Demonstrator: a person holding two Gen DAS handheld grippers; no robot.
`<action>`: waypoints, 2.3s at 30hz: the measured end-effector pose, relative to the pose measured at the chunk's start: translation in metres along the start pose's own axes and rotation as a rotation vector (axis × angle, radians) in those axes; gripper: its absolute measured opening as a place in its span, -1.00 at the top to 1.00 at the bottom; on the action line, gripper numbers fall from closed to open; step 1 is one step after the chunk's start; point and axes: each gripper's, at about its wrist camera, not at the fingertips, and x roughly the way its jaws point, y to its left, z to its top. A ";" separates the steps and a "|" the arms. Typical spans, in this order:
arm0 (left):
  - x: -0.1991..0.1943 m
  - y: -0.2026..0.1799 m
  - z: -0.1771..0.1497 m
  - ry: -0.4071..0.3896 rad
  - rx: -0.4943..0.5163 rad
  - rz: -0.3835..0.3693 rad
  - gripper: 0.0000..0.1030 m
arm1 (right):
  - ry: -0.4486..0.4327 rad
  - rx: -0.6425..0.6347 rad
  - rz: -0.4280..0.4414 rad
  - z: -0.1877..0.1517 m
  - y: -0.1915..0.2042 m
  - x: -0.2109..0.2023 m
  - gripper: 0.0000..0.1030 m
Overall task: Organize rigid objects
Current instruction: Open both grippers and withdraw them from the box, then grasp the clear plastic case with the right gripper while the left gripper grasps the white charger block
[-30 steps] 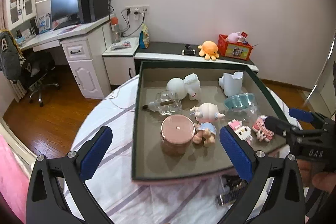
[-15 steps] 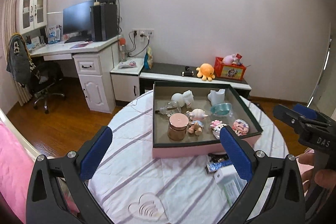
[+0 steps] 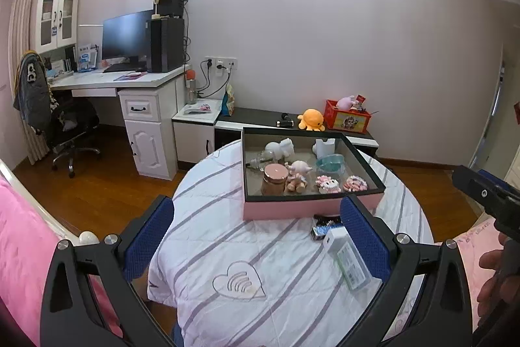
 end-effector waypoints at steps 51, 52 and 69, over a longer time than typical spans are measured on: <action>0.123 -0.073 -0.074 0.277 0.023 0.052 -1.00 | 0.395 -0.034 0.110 -0.106 -0.047 0.139 0.37; 0.125 -0.077 -0.074 0.279 0.026 0.041 -1.00 | 0.395 -0.029 0.107 -0.106 -0.052 0.139 0.37; 0.172 -0.129 -0.076 0.331 0.023 -0.040 -1.00 | 0.383 -0.037 0.093 -0.102 -0.082 0.148 0.37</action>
